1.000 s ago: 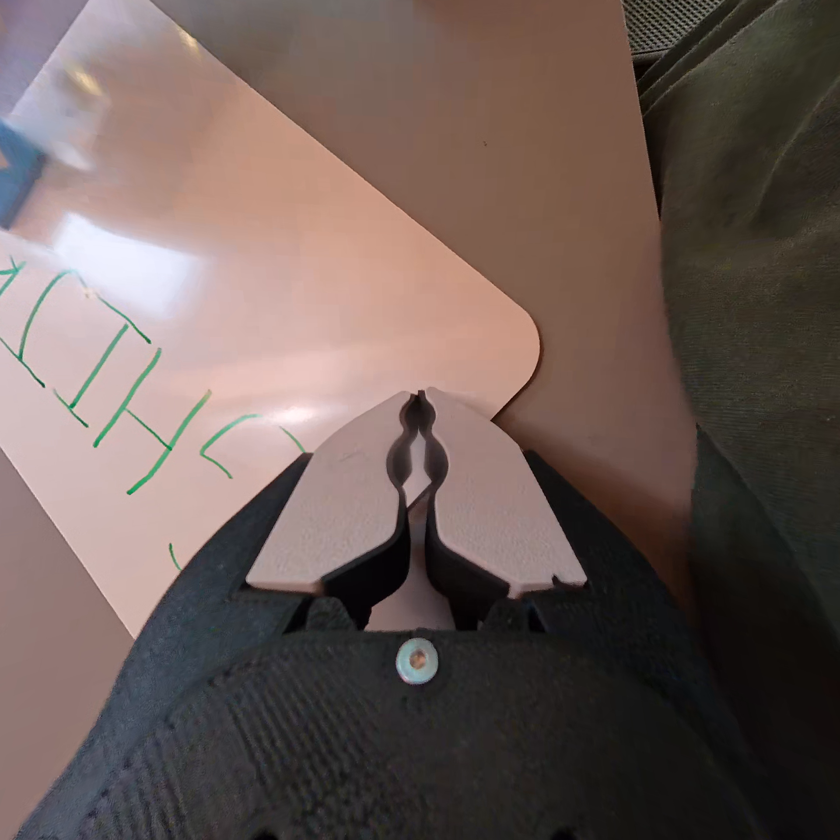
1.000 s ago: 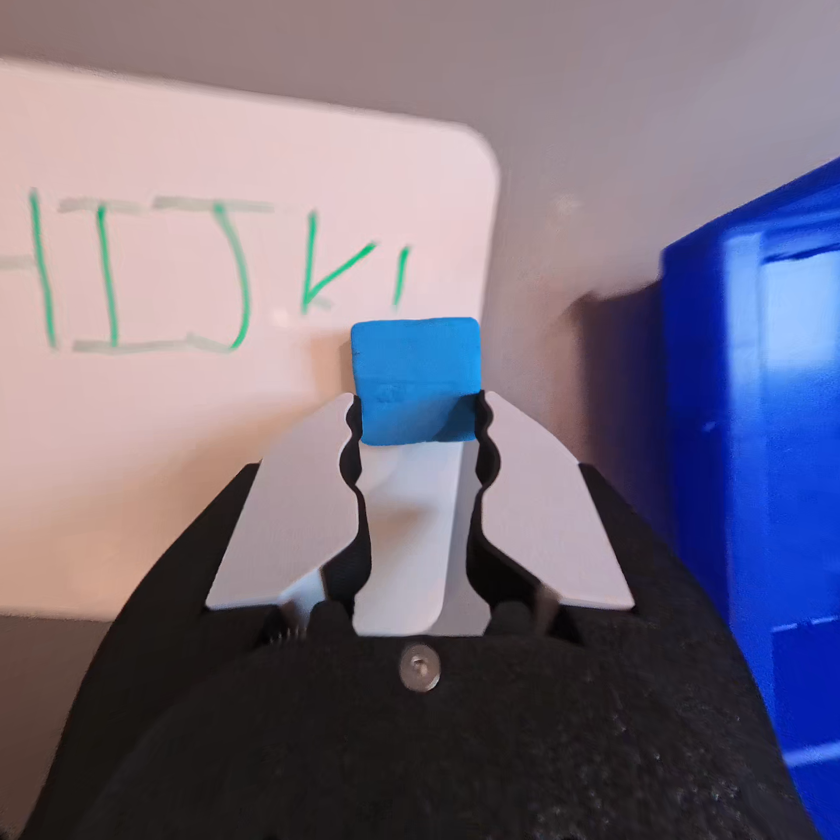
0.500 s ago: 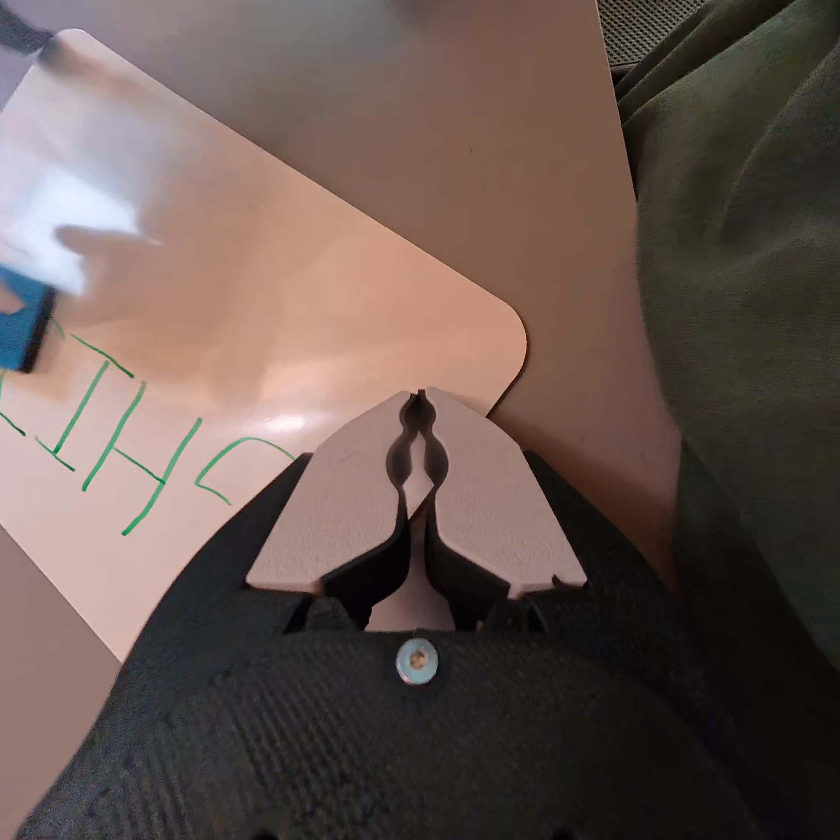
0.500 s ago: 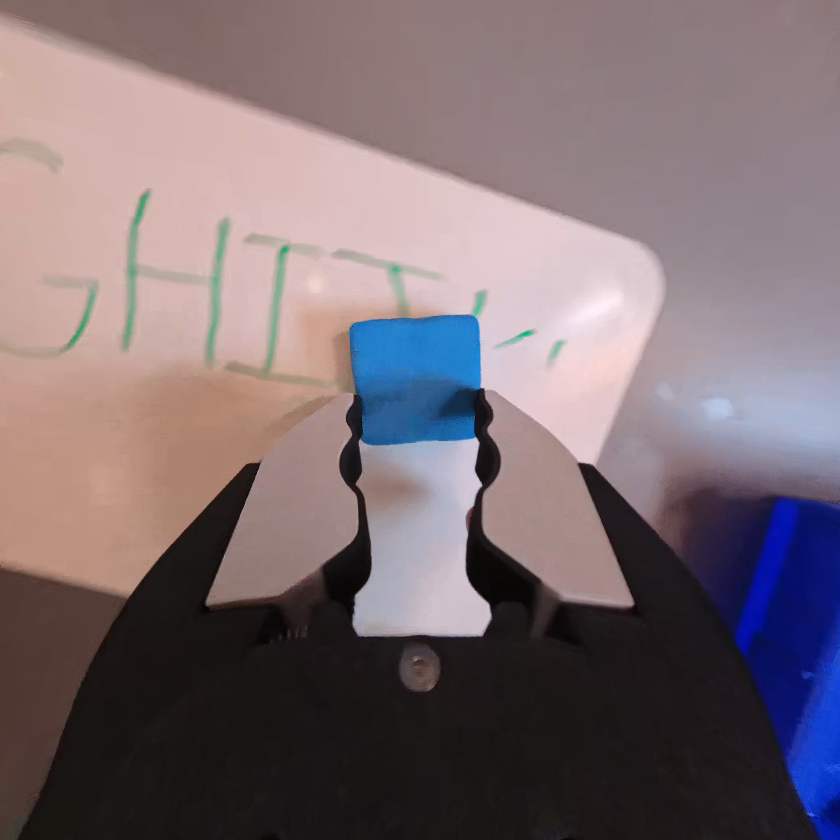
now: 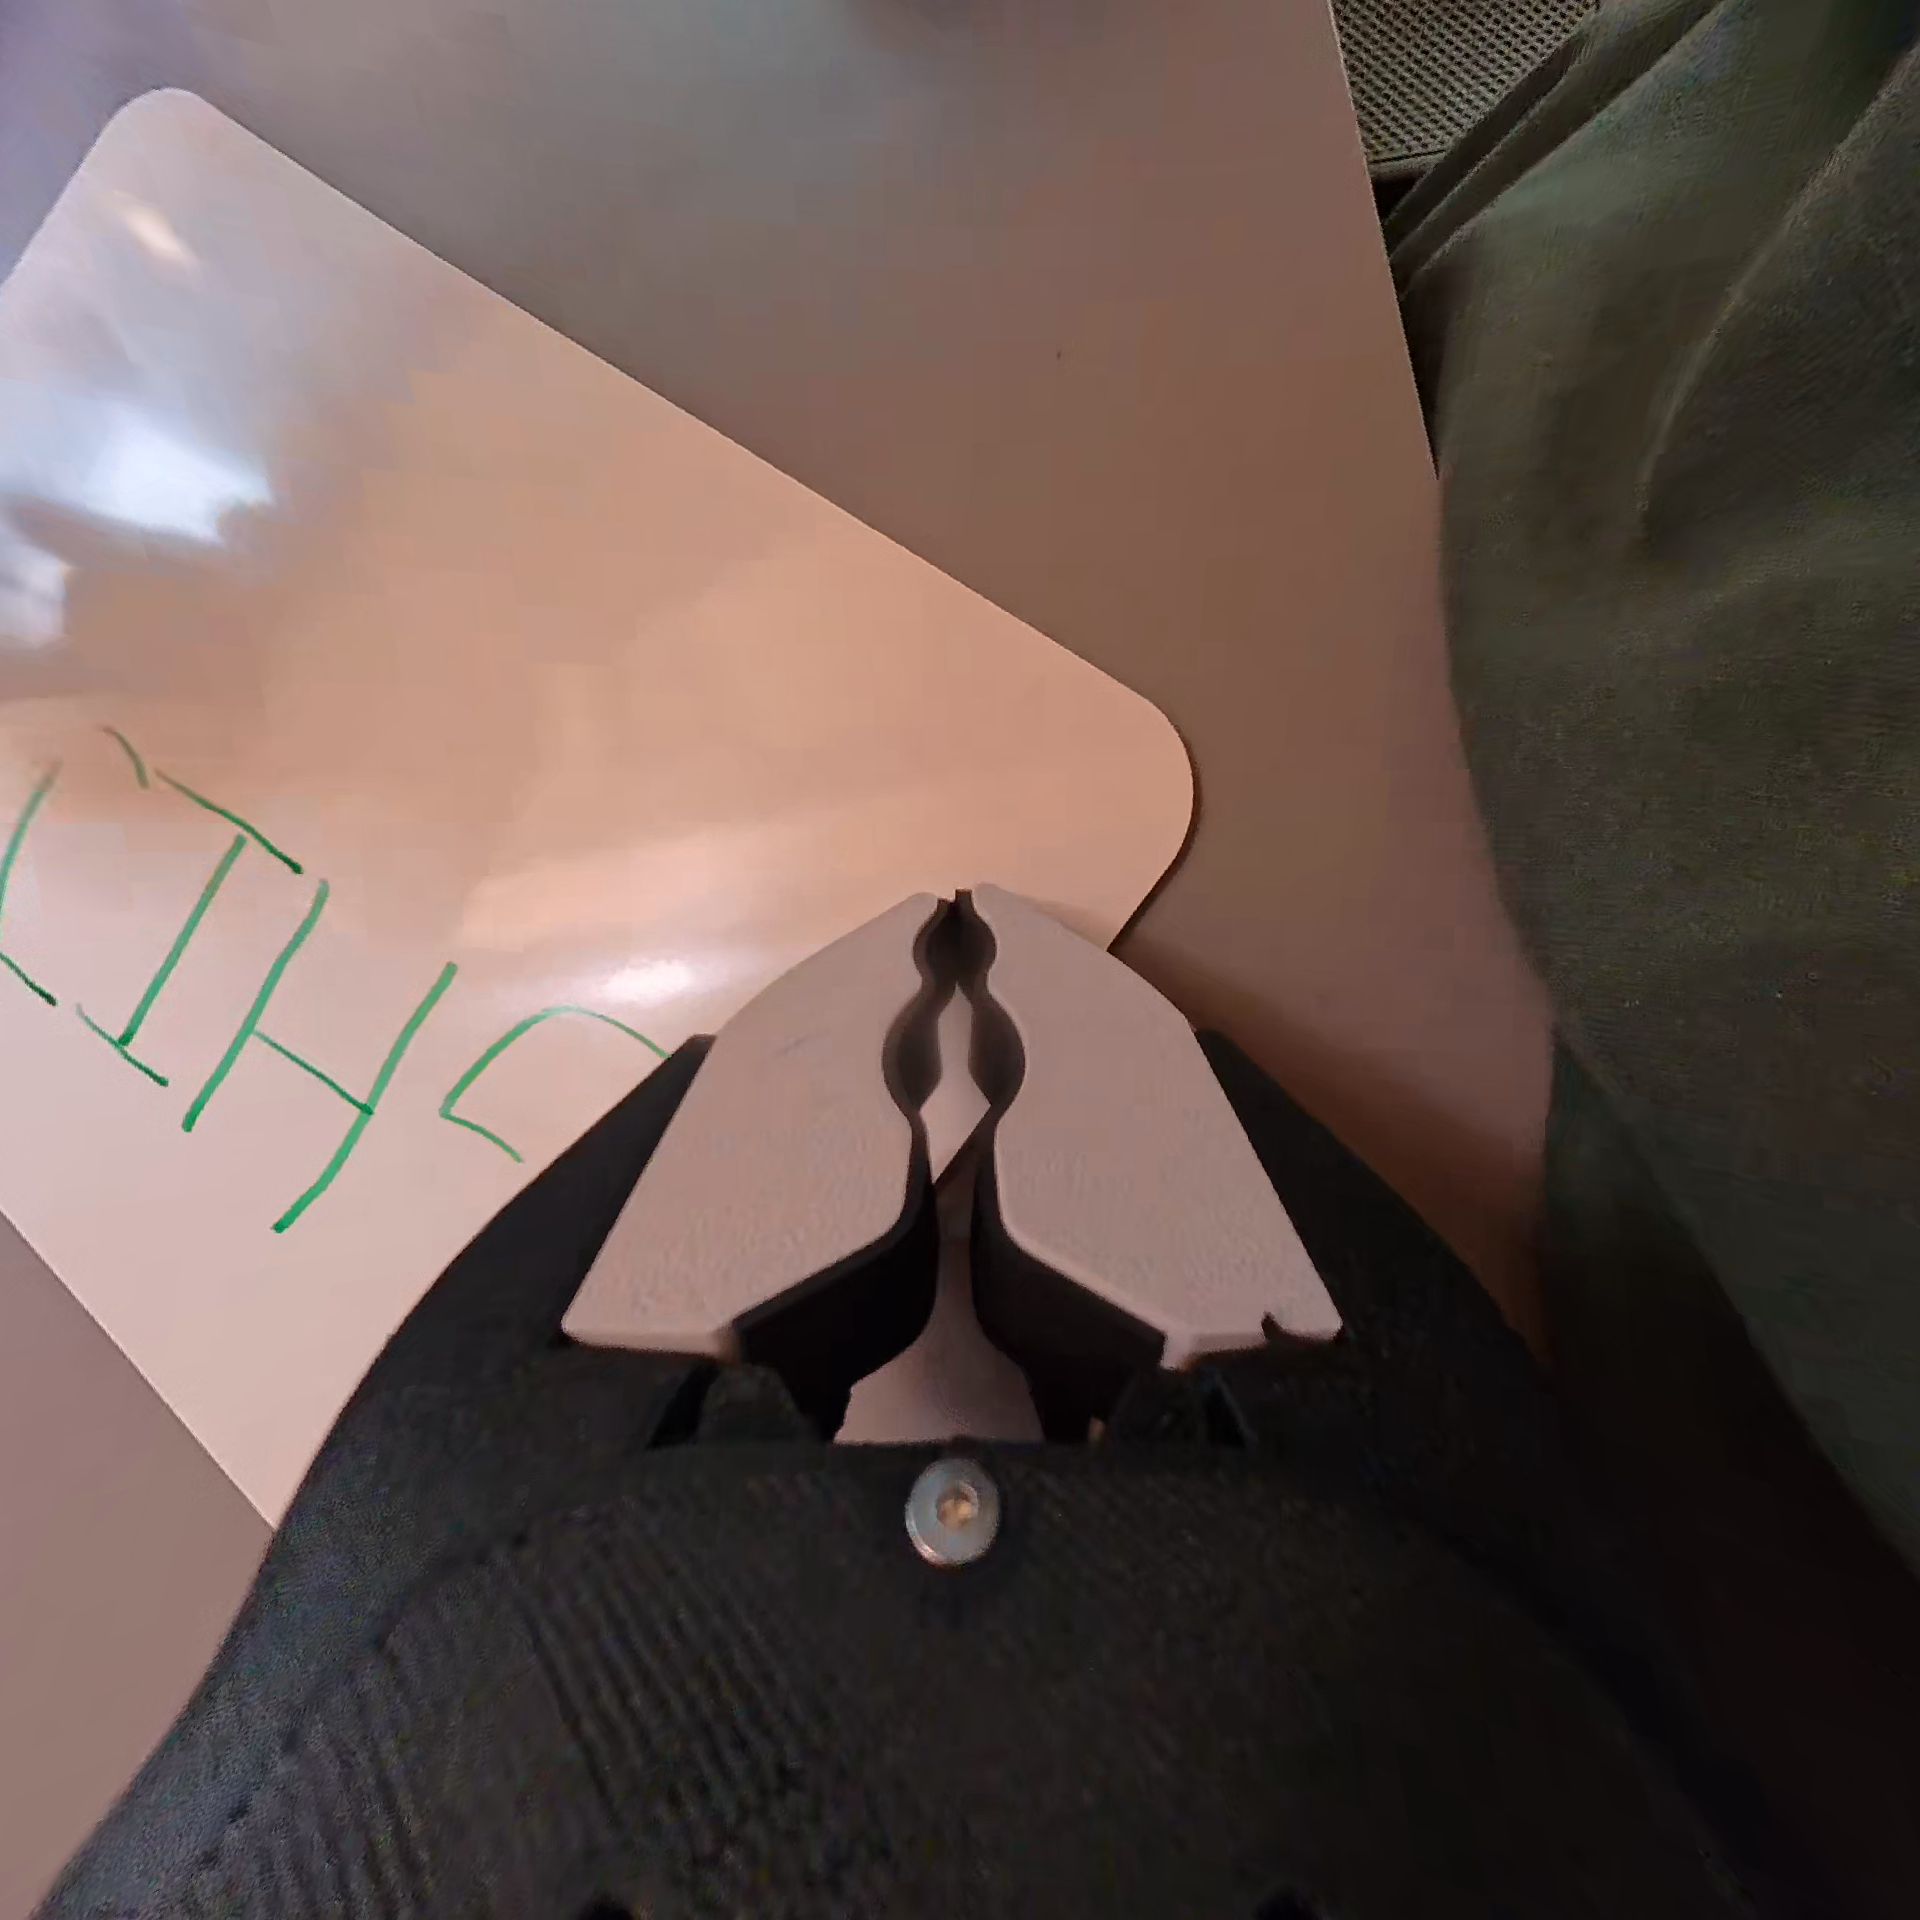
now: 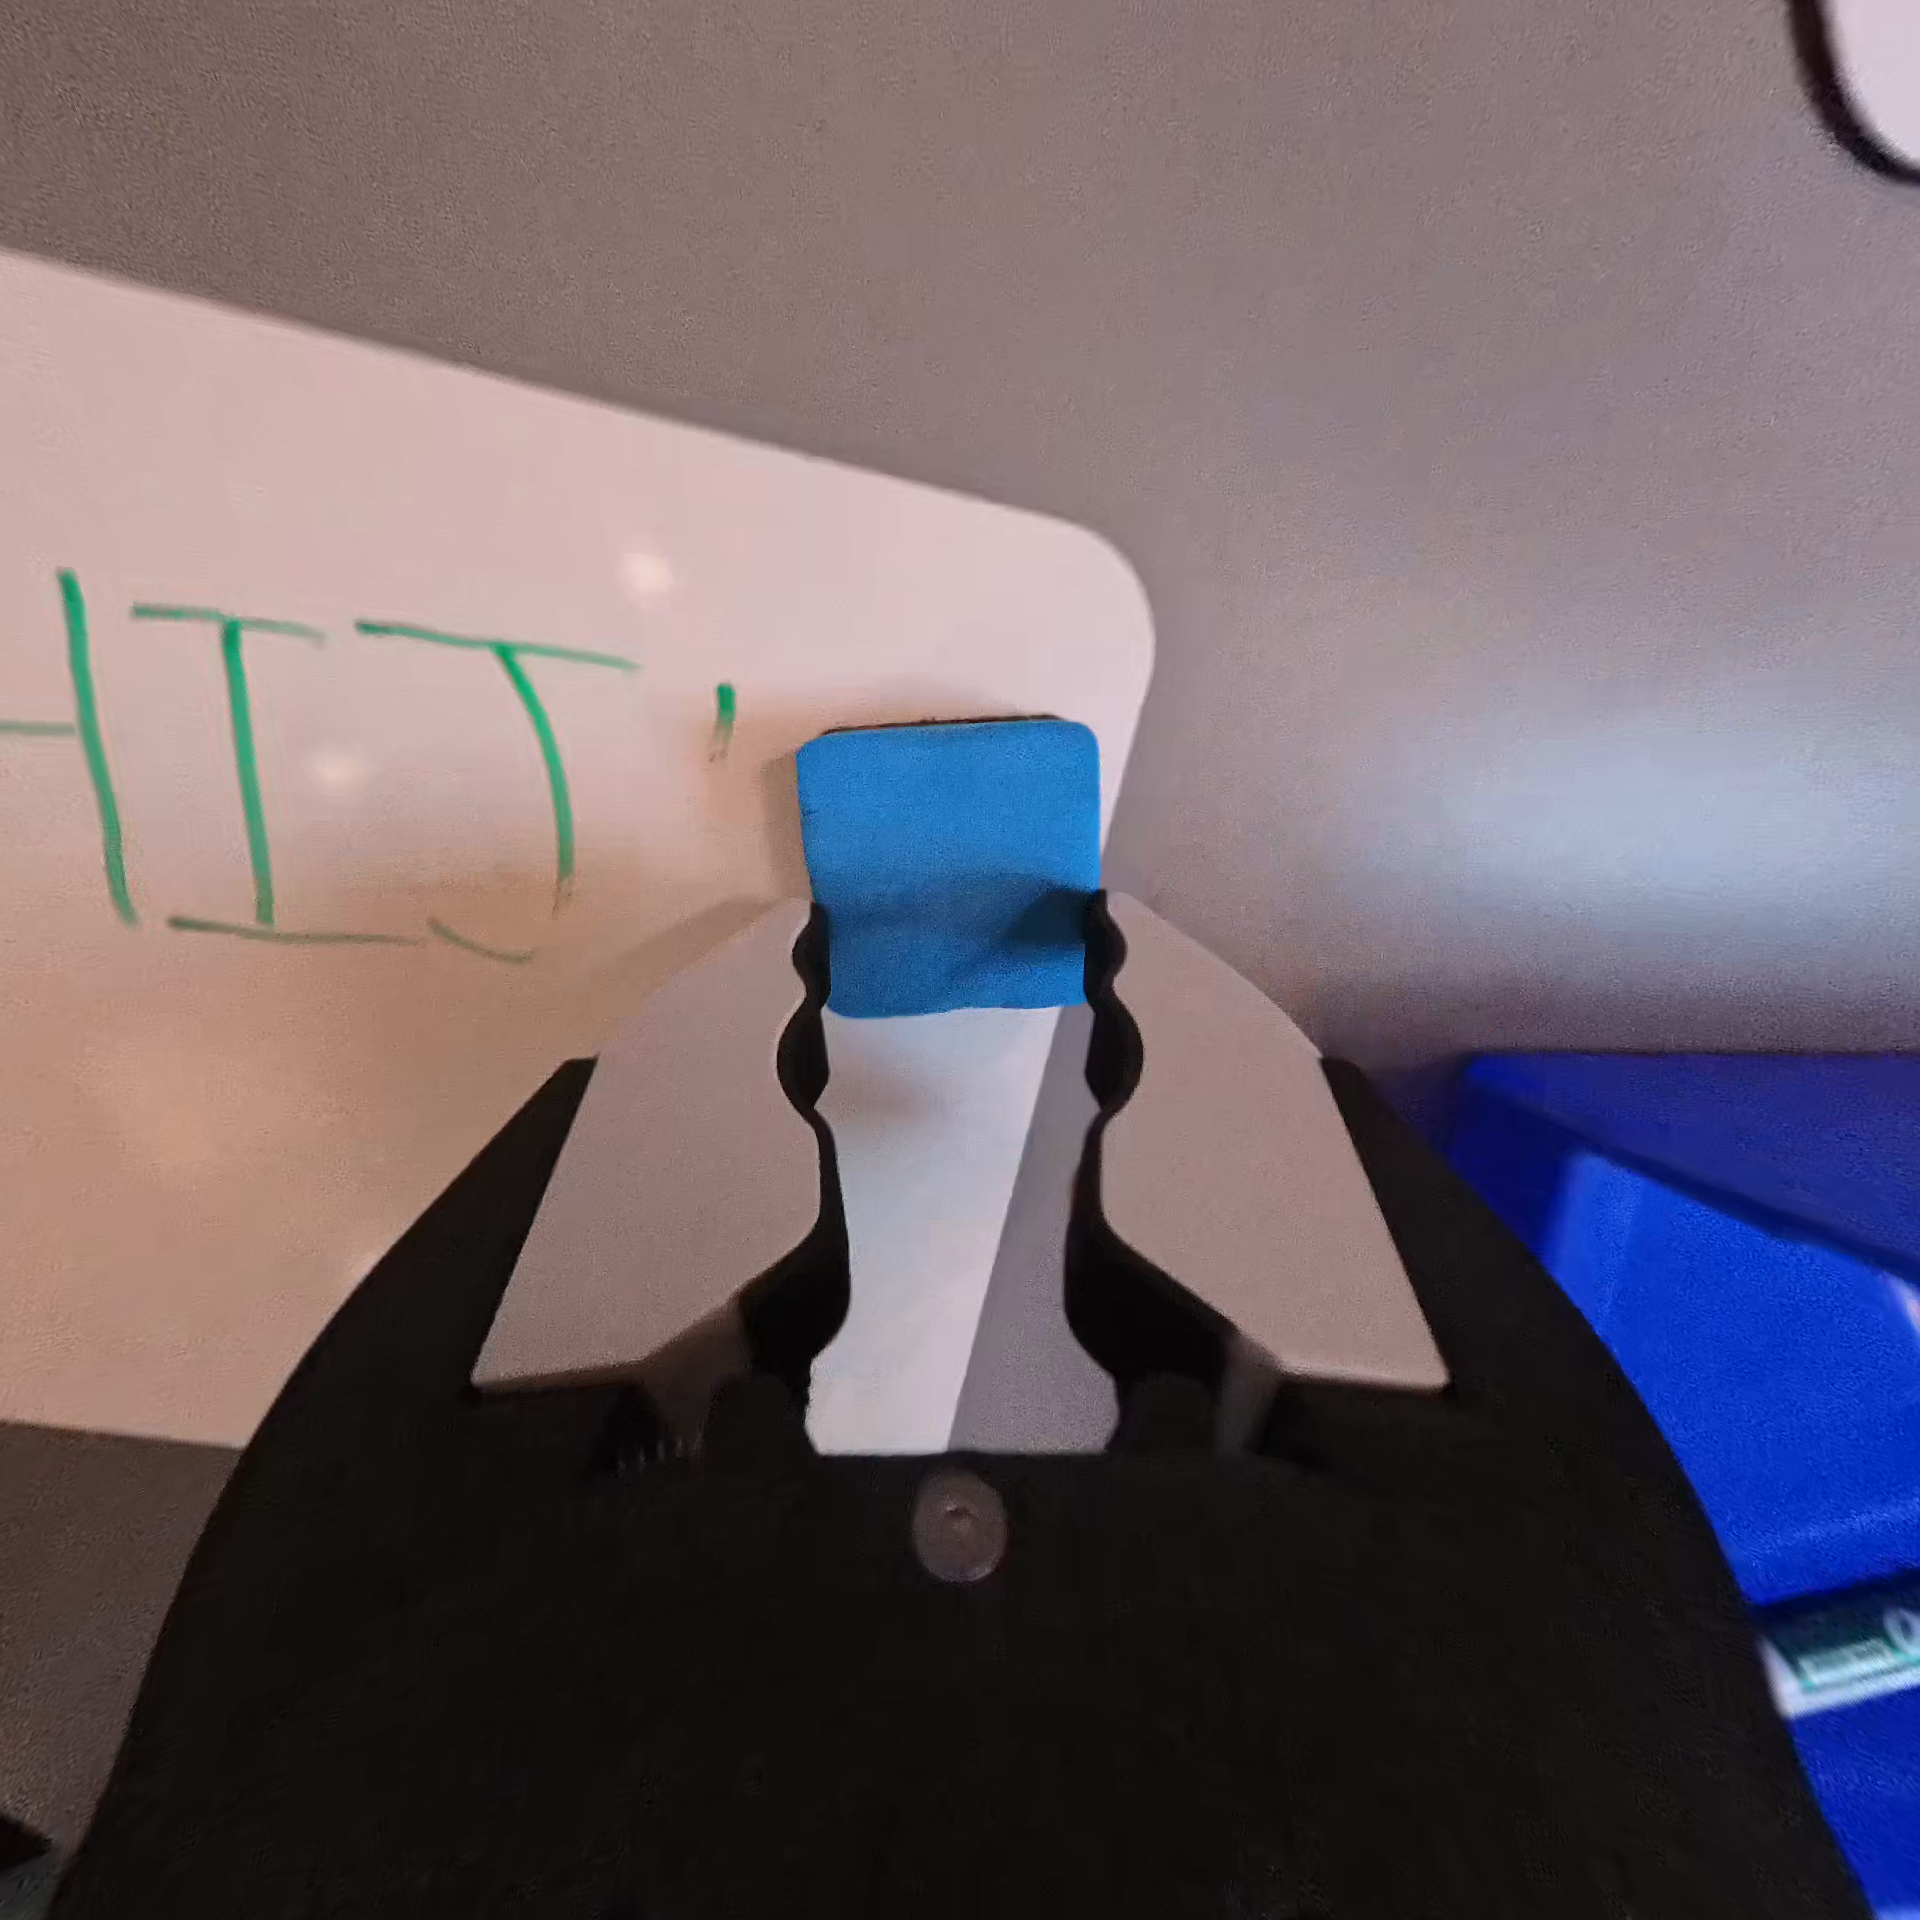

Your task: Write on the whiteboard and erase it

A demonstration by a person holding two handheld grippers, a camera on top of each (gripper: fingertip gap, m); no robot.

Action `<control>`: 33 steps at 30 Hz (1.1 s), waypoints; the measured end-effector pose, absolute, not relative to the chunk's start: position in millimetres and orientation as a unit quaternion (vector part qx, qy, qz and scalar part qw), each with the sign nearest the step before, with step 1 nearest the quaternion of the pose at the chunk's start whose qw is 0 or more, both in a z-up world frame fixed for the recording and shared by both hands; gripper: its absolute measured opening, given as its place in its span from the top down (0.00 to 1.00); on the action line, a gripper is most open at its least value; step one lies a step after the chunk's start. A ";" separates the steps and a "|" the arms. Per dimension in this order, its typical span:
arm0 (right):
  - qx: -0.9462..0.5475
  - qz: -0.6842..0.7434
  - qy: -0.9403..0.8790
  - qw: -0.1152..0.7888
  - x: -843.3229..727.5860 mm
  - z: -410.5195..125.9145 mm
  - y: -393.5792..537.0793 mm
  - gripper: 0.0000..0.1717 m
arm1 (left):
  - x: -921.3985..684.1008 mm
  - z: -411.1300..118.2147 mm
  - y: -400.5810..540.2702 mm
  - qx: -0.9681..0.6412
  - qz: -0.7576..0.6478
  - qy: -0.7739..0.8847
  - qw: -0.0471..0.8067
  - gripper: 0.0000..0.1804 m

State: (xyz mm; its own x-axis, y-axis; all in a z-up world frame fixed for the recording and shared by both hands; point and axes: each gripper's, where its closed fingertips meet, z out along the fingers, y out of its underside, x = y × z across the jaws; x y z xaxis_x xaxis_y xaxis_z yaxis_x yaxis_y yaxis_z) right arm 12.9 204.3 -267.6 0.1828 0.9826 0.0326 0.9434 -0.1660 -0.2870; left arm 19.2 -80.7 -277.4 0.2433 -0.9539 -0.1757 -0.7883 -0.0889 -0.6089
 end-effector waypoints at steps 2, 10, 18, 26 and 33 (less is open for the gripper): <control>-0.752 0.085 -0.639 0.137 -10.1 -267.4 206.0 0.72 | 19.1 -277.4 -80.9 -0.725 -0.131 0.601 0.310 0.99; -0.716 0.046 -0.693 0.076 22.0 -267.8 165.0 0.72 | 18.8 -277.0 -82.6 -0.723 -0.124 0.606 0.308 1.00; -0.614 0.081 -0.779 0.101 -37.3 -267.6 103.3 0.72 | 19.0 -276.7 -83.8 -0.722 -0.129 0.606 0.309 1.00; -0.682 0.075 -0.722 0.087 28.4 -267.5 112.5 0.72 | 18.2 -276.4 -83.6 -0.719 -0.122 0.607 0.315 1.00; -0.670 0.055 -0.732 0.112 -11.3 -267.1 95.5 0.72 | 18.9 -276.2 -84.7 -0.719 -0.117 0.608 0.317 0.99</control>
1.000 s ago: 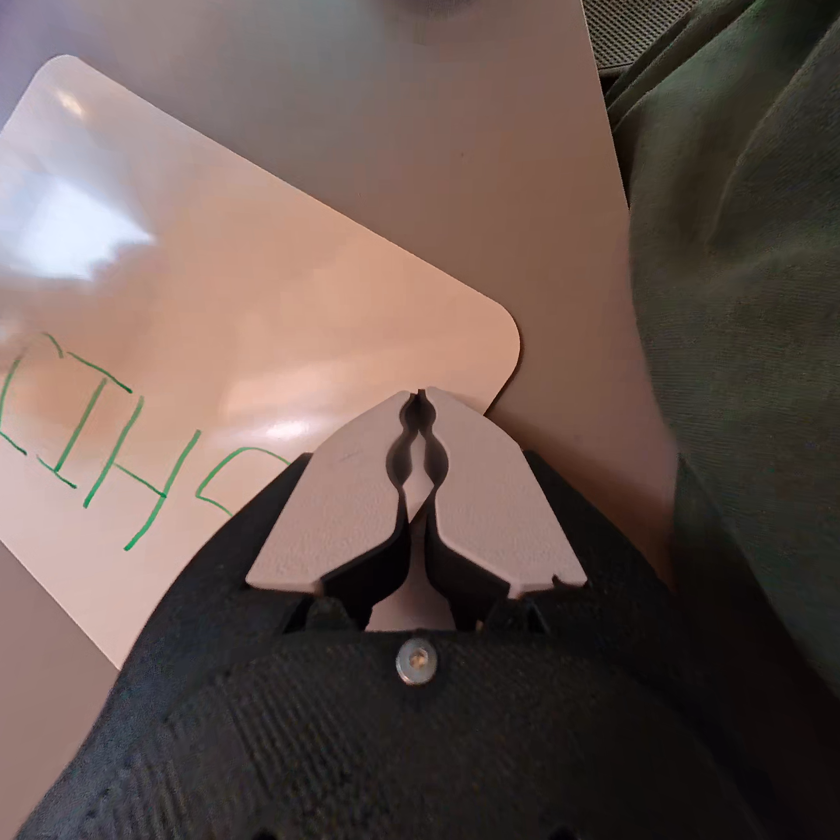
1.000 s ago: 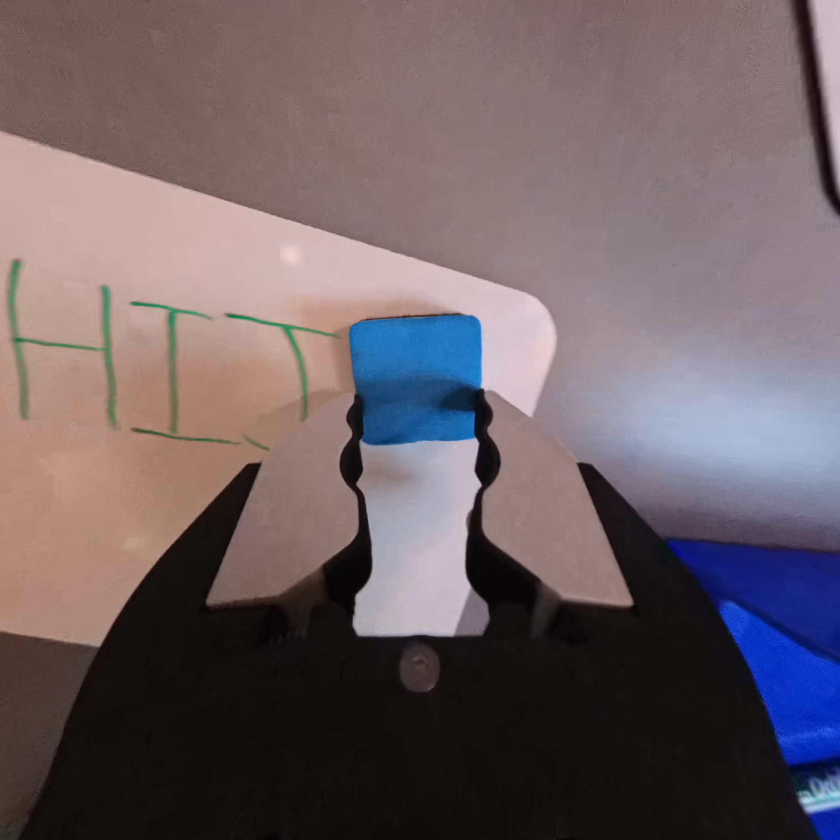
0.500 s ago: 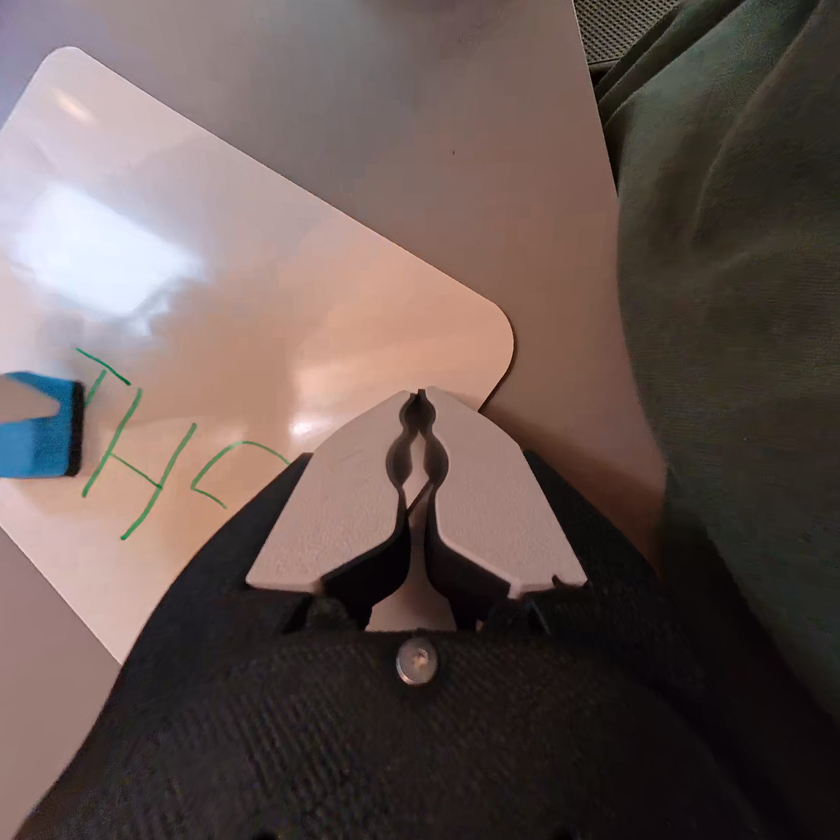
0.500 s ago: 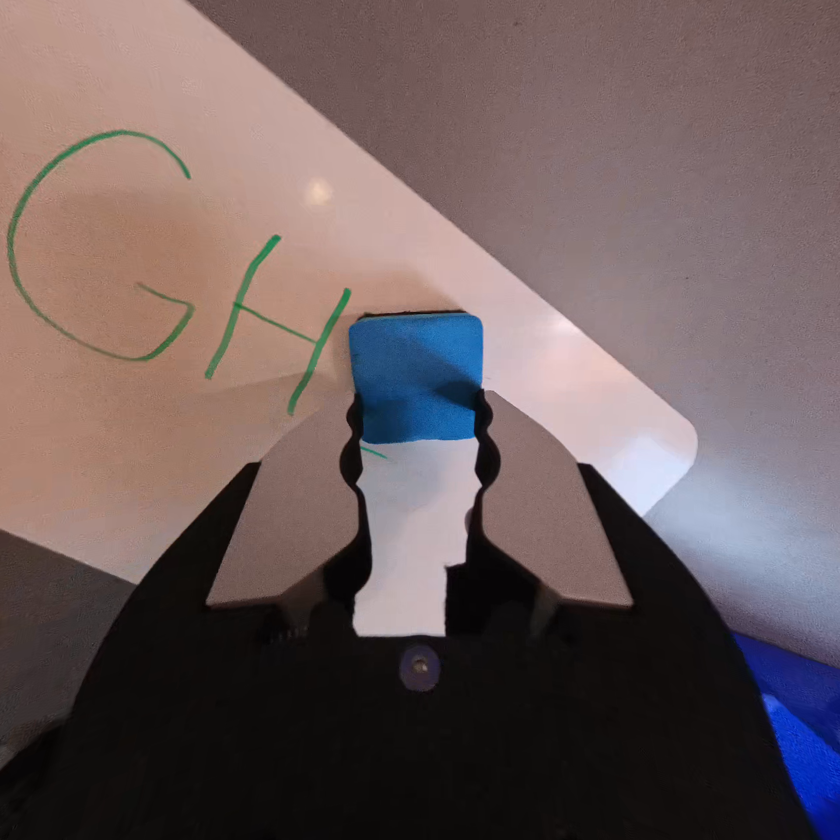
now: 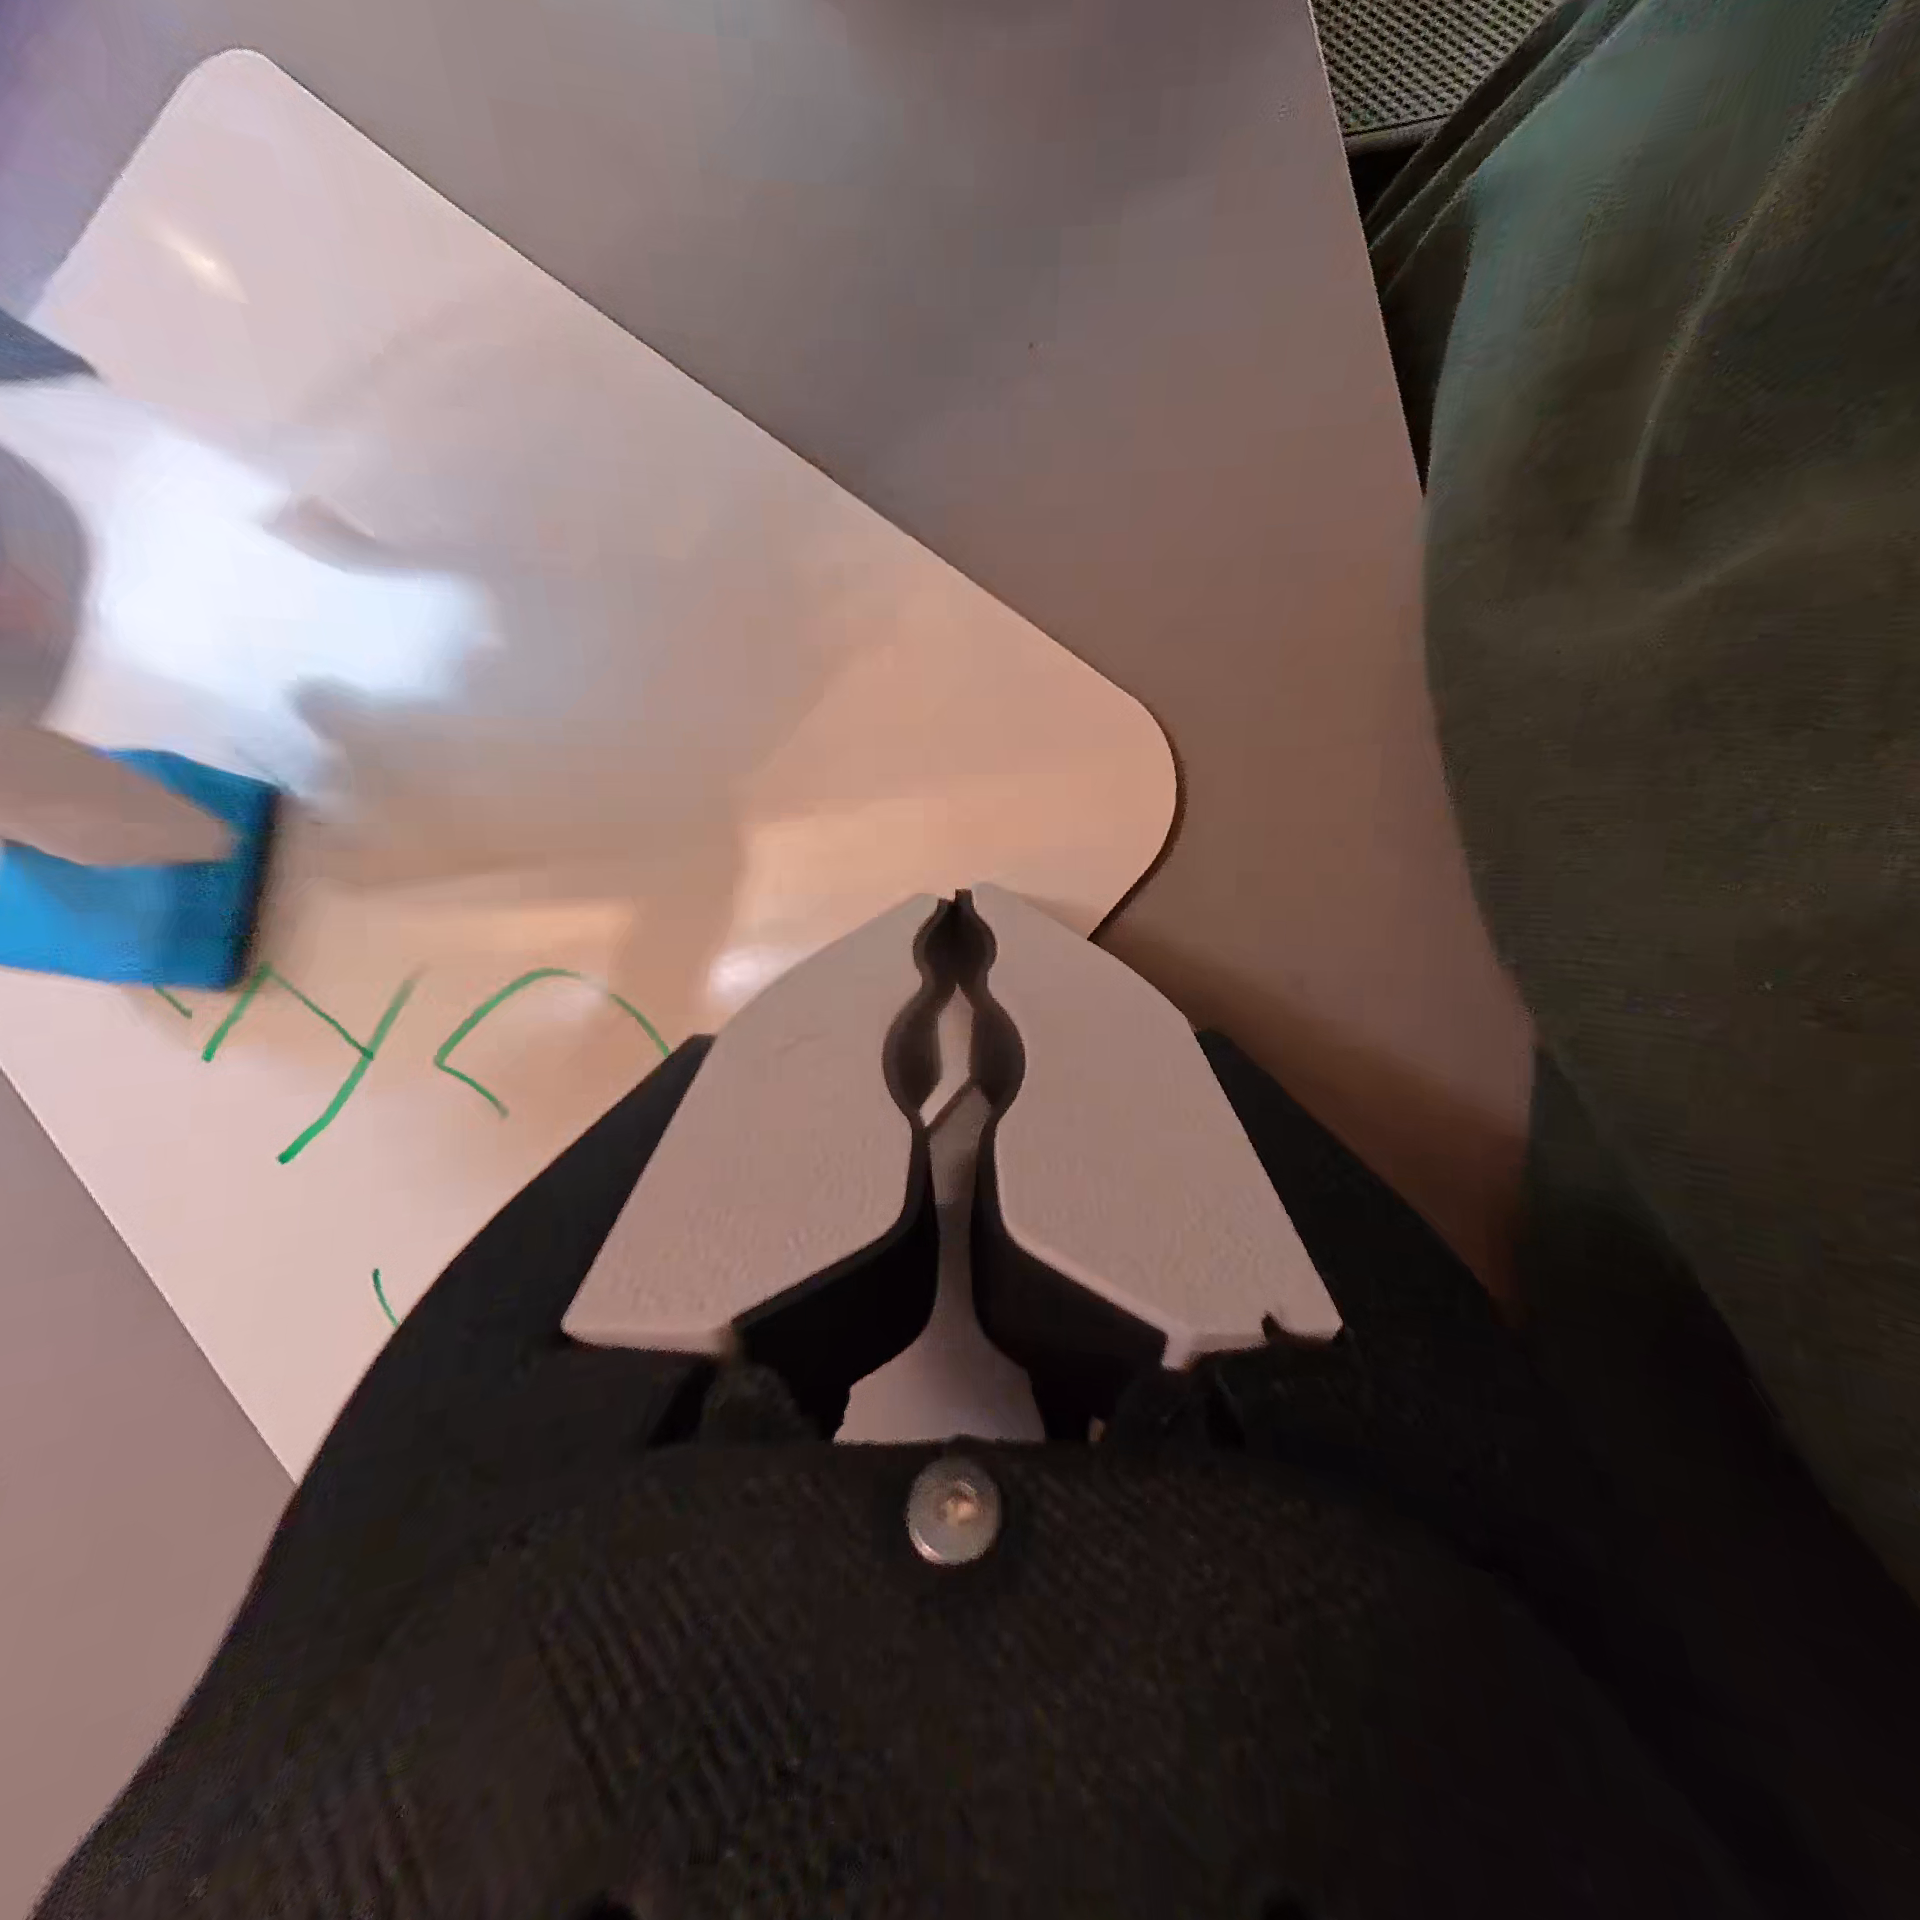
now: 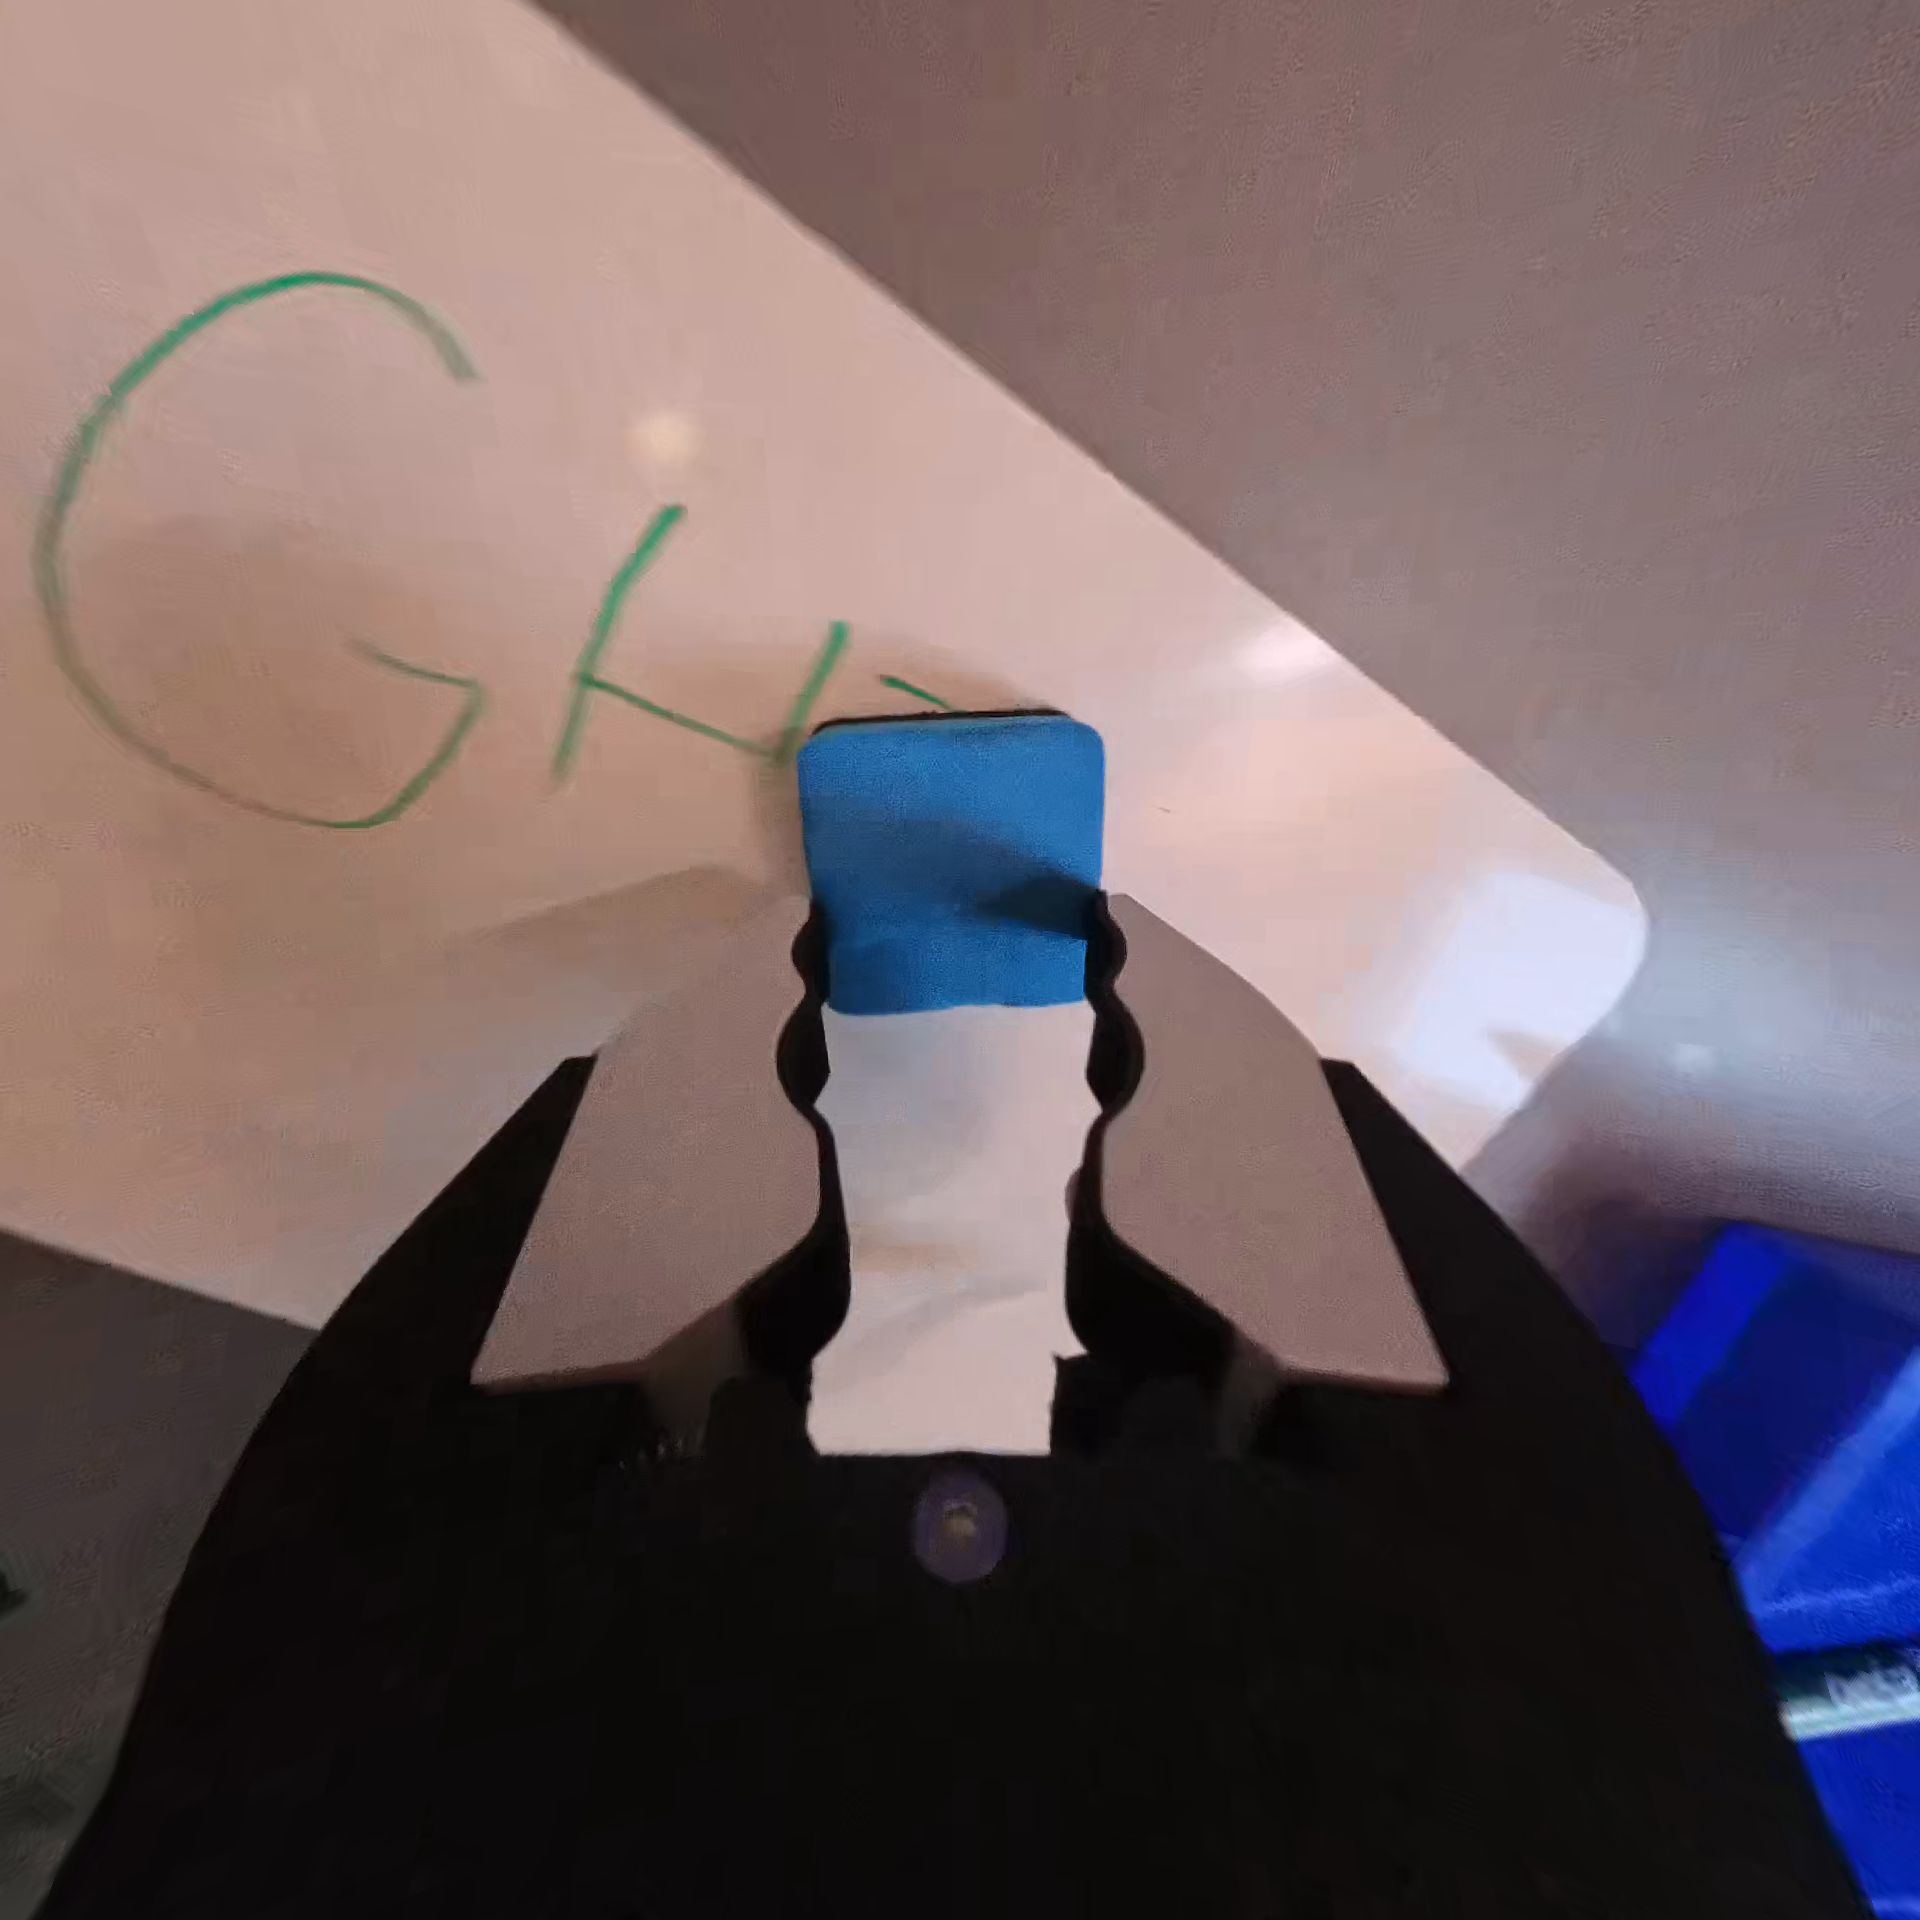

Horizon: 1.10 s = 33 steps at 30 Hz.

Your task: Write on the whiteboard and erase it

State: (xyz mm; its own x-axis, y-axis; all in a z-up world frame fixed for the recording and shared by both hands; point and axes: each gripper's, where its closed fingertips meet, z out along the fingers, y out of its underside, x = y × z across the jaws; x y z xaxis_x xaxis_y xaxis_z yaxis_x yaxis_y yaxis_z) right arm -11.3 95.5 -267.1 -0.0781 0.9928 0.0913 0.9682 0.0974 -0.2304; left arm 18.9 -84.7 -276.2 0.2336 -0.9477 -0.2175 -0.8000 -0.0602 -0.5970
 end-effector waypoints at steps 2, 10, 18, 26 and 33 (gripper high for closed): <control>-0.729 0.059 -0.670 0.125 -1.3 -267.3 149.7 0.72 | 18.2 -276.2 -85.0 -0.719 -0.117 0.606 0.318 0.99; -0.595 0.067 -0.797 0.079 -15.3 -267.4 19.7 0.72 | 17.8 -276.3 -85.4 -0.720 -0.126 0.606 0.315 1.00; -0.718 0.056 -0.687 0.093 30.4 -267.3 111.8 0.72 | 17.4 -276.3 -87.8 -0.720 -0.132 0.604 0.316 1.00; -0.678 0.085 -0.720 0.121 -23.7 -267.8 84.5 0.72 | 17.2 -276.6 -88.8 -0.719 -0.130 0.607 0.313 1.00; -0.644 0.066 -0.758 0.073 -6.6 -268.3 54.7 0.72 | 14.9 -277.0 -89.1 -0.722 -0.142 0.604 0.308 1.00</control>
State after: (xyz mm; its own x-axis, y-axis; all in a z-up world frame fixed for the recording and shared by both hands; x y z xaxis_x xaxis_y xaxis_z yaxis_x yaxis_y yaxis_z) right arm -6.6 54.7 -268.3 -0.1592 0.9869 0.0256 0.9674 0.1611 -0.1953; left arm 14.9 -89.1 -277.0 0.2309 -0.9587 -0.1663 -0.7834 -0.0818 -0.6161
